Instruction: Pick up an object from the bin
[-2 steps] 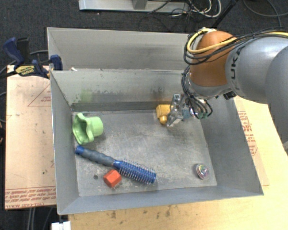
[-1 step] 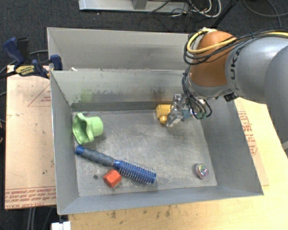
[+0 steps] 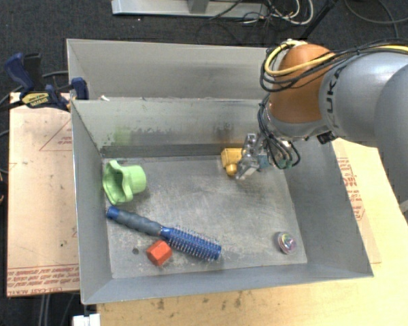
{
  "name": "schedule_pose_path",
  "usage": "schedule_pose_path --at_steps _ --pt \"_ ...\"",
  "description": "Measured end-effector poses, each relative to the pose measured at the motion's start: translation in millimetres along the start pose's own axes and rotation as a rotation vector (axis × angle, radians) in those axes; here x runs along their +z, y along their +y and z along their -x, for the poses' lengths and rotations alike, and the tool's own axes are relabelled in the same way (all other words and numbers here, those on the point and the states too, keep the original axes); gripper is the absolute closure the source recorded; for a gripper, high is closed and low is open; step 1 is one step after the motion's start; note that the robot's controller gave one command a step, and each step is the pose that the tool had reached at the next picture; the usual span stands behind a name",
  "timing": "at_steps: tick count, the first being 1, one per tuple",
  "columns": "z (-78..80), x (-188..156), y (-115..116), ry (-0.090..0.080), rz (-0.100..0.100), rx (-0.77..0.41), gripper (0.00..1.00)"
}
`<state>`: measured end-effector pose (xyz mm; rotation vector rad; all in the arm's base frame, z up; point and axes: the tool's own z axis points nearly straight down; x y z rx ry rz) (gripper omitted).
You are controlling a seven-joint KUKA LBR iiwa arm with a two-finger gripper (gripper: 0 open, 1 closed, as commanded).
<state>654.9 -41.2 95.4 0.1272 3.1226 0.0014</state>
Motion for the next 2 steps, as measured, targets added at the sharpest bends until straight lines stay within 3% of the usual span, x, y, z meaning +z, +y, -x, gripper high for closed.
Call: schedule_pose_path --at_steps 2 --pt "0.0 0.0 0.2 0.0 0.0 -0.001 1.0"
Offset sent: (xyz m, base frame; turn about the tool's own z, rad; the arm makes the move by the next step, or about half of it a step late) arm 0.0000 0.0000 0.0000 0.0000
